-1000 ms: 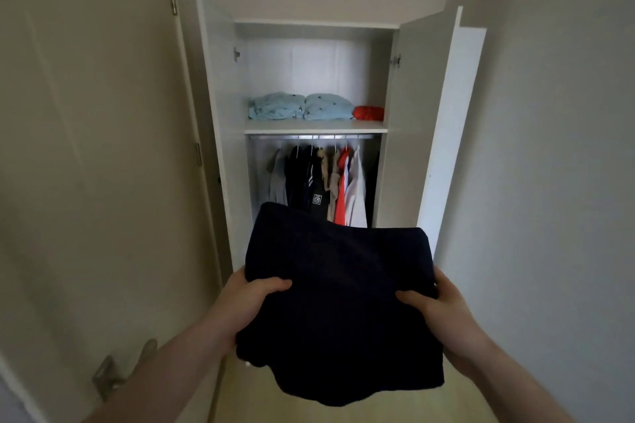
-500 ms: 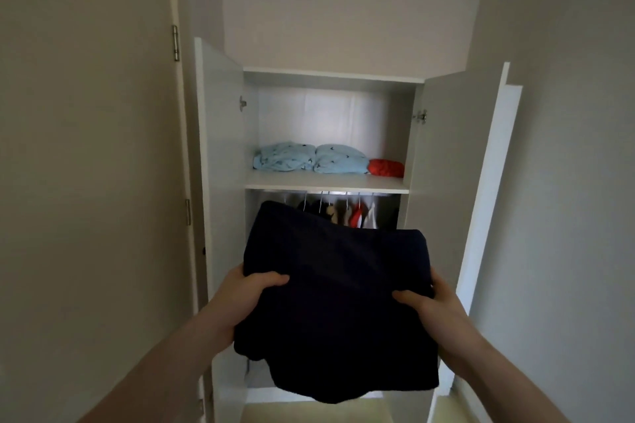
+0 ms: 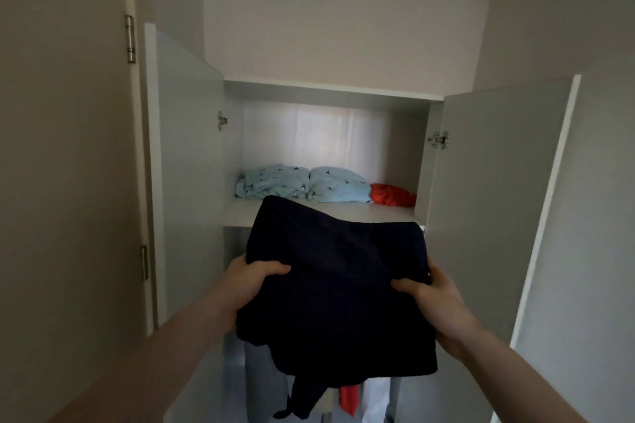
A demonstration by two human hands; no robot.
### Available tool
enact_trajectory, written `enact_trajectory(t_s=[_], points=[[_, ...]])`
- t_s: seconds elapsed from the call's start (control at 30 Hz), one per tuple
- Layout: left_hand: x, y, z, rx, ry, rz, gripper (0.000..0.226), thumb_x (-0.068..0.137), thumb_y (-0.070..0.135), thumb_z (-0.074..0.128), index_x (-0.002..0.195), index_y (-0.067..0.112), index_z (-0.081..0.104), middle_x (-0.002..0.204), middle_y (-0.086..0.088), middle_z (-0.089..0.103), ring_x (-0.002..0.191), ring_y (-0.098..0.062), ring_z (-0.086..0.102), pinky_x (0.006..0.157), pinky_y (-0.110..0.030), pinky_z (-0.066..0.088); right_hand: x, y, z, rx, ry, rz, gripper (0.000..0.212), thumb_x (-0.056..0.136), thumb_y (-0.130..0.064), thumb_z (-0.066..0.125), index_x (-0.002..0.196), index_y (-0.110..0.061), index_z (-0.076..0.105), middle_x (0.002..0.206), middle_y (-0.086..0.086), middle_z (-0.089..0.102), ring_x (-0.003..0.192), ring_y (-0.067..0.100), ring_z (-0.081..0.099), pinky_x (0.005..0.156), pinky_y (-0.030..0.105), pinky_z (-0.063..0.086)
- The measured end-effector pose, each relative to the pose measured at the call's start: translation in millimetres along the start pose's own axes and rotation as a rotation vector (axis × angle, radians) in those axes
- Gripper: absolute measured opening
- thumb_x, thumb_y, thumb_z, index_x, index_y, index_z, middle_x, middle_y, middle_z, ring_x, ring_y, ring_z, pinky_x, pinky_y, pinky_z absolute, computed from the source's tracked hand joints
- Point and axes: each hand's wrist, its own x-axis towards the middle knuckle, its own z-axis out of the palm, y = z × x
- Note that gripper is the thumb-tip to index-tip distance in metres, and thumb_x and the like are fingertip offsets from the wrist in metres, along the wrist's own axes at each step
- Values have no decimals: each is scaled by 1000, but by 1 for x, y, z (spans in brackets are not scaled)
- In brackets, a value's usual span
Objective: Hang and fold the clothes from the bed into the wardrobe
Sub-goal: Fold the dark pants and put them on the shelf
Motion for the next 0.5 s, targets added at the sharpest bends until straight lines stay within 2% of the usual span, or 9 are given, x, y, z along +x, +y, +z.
enact_trajectory(t_s=[0.13,0.27,0.4,0.5], points=[[66,8,-3,1,16,0,58,70,22,87,125,17,68,109,-8,78,96,-33,76,91,-52,60,71,6,12,-4,-7,-24,46,86,-2,74,120,-30,63,112,2,75,97,23,75,88,44,62],[143,13,-1,-12,69,-14,50,75,19,86,121,13,69,104,-11,79,91,-34,77,84,-51,62,157,16,24,8,-43,-39,49,86,0,73,125,-29,61,114,2,75,101,23,74,88,43,61],[219,24,2,-12,111,-9,49,76,18,85,122,12,67,99,-12,79,86,-35,77,71,-46,64,248,24,36,47,-79,-21,49,86,0,72,124,-29,60,111,0,75,94,19,75,69,27,60],[271,36,0,4,146,-21,52,75,20,85,123,10,66,101,-16,78,88,-38,77,75,-49,63,318,28,52,52,-107,3,48,84,0,73,123,-27,62,108,0,76,93,20,75,69,28,60]])
